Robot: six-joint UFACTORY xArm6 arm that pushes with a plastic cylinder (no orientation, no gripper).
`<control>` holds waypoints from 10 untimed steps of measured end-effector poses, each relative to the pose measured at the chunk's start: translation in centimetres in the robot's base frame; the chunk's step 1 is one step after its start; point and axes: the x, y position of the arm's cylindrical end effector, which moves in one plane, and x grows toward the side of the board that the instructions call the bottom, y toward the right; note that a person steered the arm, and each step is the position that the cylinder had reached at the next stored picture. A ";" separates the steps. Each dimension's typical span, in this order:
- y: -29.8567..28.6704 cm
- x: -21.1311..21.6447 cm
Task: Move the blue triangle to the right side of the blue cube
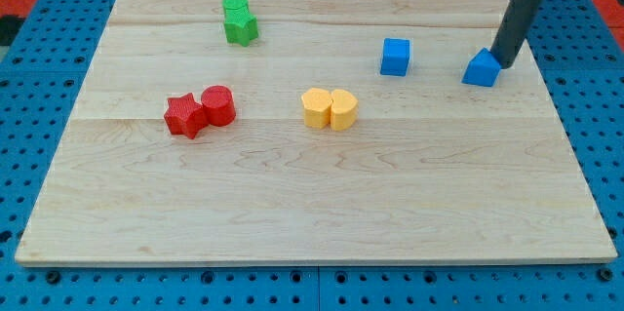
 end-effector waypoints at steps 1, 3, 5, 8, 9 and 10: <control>-2.5 0.0; -3.2 3.5; -3.2 6.2; -6.4 4.2; -6.4 4.2; -6.6 3.5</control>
